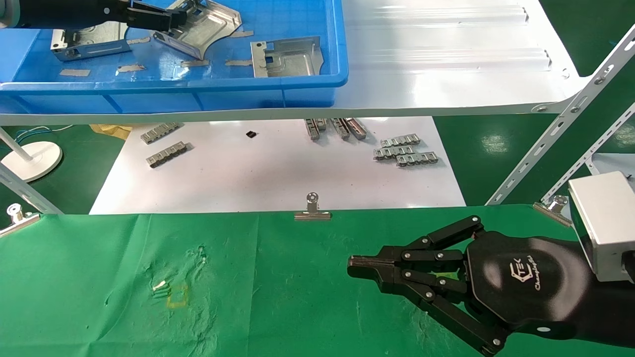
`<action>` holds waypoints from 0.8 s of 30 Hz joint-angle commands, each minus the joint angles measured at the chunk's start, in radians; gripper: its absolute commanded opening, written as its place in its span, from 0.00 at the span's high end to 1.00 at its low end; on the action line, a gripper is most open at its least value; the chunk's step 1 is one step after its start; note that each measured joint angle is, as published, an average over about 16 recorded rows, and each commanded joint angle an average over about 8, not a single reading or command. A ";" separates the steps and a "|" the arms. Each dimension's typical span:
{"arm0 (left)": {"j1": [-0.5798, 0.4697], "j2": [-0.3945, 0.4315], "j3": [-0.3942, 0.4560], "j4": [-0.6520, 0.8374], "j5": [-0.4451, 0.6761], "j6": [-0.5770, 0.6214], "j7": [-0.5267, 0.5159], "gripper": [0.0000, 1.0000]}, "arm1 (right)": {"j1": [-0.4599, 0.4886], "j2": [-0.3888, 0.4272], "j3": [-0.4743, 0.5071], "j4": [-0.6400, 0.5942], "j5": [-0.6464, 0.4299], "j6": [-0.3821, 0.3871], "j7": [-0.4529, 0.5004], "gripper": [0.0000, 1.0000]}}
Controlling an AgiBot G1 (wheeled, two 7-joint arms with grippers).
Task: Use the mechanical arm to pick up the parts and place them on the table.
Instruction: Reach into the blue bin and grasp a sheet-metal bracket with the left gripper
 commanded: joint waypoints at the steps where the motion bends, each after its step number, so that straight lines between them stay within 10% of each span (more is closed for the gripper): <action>1: 0.002 0.005 -0.001 0.010 -0.002 -0.025 0.002 1.00 | 0.000 0.000 0.000 0.000 0.000 0.000 0.000 1.00; 20: 0.020 0.051 0.002 0.044 0.004 -0.150 -0.040 1.00 | 0.000 0.001 -0.001 0.000 0.001 0.001 -0.001 1.00; 24: 0.018 0.050 0.004 0.046 0.006 -0.123 -0.050 1.00 | 0.000 0.001 -0.002 0.000 0.001 0.001 -0.001 0.67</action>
